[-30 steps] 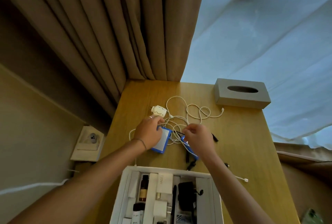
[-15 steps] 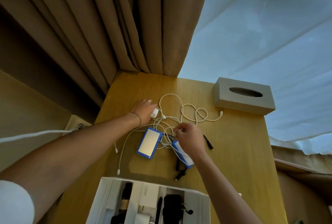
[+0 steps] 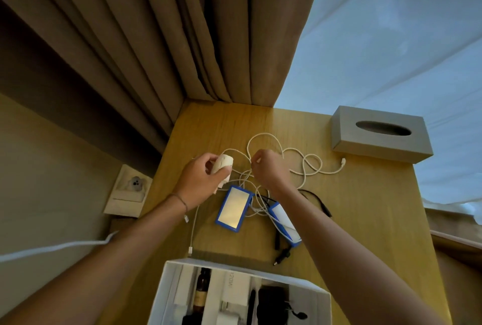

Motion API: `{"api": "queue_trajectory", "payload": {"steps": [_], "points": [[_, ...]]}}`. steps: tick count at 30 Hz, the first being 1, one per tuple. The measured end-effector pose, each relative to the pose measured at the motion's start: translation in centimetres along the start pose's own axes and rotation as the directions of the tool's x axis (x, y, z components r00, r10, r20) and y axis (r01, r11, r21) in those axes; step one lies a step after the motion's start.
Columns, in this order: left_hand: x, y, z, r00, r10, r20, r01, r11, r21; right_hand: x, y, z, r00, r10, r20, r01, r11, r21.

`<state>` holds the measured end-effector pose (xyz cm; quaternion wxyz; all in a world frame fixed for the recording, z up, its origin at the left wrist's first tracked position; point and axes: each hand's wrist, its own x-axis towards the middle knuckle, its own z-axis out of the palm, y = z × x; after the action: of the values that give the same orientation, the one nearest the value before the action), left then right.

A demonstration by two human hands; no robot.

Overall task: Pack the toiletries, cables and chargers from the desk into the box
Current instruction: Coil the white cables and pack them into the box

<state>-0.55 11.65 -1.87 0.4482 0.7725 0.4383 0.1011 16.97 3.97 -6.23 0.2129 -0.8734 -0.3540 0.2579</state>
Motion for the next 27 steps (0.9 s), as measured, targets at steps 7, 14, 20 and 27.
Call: {"api": "queue_trajectory", "payload": {"steps": [7, 14, 20, 27], "points": [[-5.9, 1.1, -1.6, 0.993, -0.108, -0.053, 0.092, 0.963, -0.253, 1.9, -1.0, 1.7, 0.999, 0.035, -0.027, -0.039, 0.983, -0.179], [-10.0, 1.3, -3.7, 0.997, -0.064, -0.041, 0.051, 0.965, -0.258, 2.1, -0.6, 1.9, 1.000, -0.006, -0.002, 0.005, 0.969, -0.247], [-14.6, 0.4, -4.3, 0.999, -0.002, -0.037, -0.003, 0.989, -0.147, 0.0, -1.2, 1.2, 0.989, -0.097, -0.111, 0.079, 0.984, -0.159], [-20.9, -2.2, -2.6, 0.993, -0.014, 0.120, 0.014, 1.000, -0.004, -5.6, -2.8, -1.2, 0.963, -0.124, -0.240, 0.148, 0.986, 0.081]]}}
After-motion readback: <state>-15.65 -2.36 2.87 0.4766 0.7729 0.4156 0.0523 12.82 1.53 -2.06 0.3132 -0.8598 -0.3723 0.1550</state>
